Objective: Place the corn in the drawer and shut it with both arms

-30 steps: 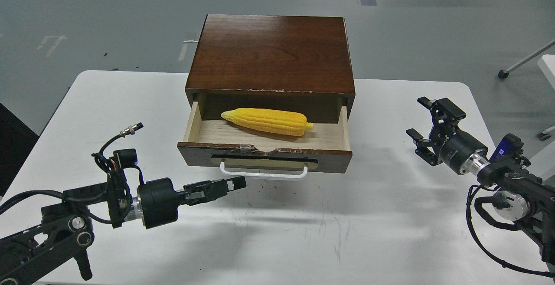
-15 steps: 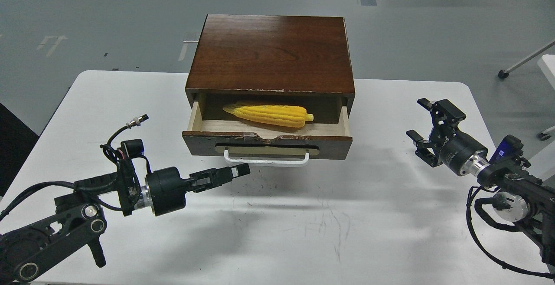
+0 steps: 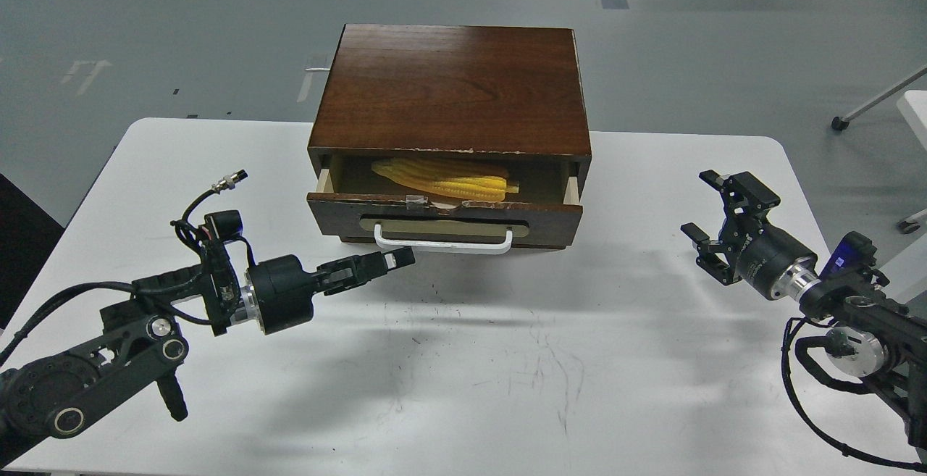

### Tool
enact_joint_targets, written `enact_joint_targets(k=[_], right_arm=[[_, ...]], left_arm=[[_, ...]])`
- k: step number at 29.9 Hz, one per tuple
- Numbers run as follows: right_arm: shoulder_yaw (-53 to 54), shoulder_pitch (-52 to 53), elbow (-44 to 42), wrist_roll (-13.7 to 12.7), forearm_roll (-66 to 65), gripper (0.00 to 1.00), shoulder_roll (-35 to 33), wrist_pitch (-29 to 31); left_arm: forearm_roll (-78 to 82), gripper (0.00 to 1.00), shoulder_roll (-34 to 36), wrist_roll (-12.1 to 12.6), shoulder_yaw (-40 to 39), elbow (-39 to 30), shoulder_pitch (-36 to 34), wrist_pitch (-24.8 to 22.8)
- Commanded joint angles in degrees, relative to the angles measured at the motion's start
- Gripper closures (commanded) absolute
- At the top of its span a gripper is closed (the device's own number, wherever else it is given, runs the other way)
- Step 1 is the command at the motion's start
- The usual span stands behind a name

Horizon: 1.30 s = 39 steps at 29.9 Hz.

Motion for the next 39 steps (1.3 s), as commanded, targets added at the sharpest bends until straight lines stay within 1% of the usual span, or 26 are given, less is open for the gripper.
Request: enact_joint_targets(k=[1, 18, 24, 32, 39], right_arm=[[0.01, -0.22, 0.00, 0.00, 0.00, 0.01, 0.00, 0.00], [0.27, -0.57, 0.00, 0.00, 0.00, 0.01, 0.00, -0.44], [0.27, -0.66, 0.00, 0.00, 0.00, 0.01, 0.00, -0.44], [0.36, -0.66, 0.09, 0.00, 0.00, 0.01, 0.00, -0.44], [0.36, -0.66, 0.18, 0.00, 0.00, 0.01, 0.00, -0.44]], left_arm=[[-0.14, 1.00, -0.08, 0.01, -0.02, 1.68, -0.61, -0.07], [-0.22, 1.00, -2.45, 0.01, -0.02, 8.09, -3.95, -1.56], [-1.19, 1.00, -2.45, 0.01, -0.02, 8.71, -4.83, -2.53], [-1.46, 1.00, -2.54, 0.01, -0.02, 10.12, -5.71, -2.62], [-2.60, 1.00, -2.72, 0.01, -0.02, 11.35, -7.38, -5.78]])
